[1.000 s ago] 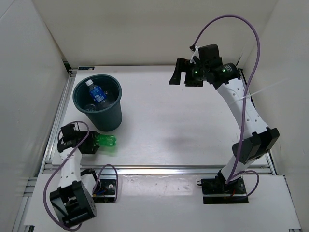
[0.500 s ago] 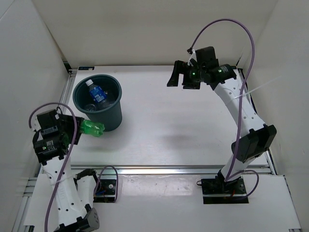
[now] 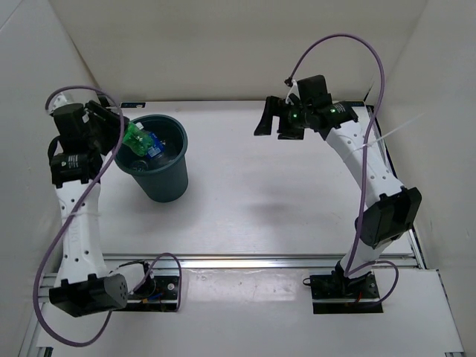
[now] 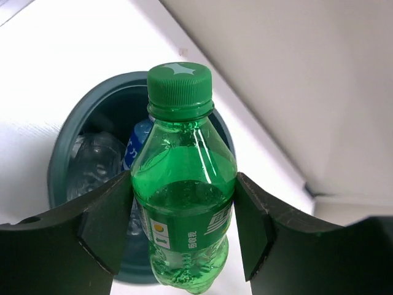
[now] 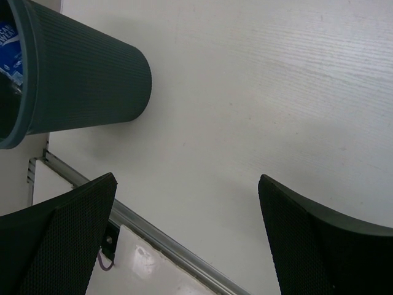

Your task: Put the plastic bottles in the bin

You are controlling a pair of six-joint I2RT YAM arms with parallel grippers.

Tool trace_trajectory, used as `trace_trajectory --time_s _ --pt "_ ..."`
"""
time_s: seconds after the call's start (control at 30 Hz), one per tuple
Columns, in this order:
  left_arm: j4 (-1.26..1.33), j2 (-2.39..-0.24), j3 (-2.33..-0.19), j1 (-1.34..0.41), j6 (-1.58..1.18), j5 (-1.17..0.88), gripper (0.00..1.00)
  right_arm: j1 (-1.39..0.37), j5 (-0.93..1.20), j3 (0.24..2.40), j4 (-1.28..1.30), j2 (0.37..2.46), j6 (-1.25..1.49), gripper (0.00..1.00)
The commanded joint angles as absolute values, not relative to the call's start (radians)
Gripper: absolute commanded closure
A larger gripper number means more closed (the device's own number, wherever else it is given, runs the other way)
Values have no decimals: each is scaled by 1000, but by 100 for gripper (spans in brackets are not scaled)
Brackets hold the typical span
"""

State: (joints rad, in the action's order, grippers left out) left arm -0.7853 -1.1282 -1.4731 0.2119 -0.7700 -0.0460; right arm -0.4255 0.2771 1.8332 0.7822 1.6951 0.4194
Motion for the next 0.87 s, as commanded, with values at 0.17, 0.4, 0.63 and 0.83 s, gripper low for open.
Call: trace_trajectory --time_s 0.17,0.4,0.63,0.83 --pt "-712 -1144 -1408 147 -611 14 13 -420 287 1772 736 1640 446 0" --pt "-721 -1002 -1447 121 -433 161 1 -361 405 1786 761 1640 482 0" --pt "-889 -761 -1145 141 -563 451 1 -304 455 1795 770 1609 502 0" --pt "-982 -603 -898 141 -647 491 1 -253 401 1654 779 1519 512 0"
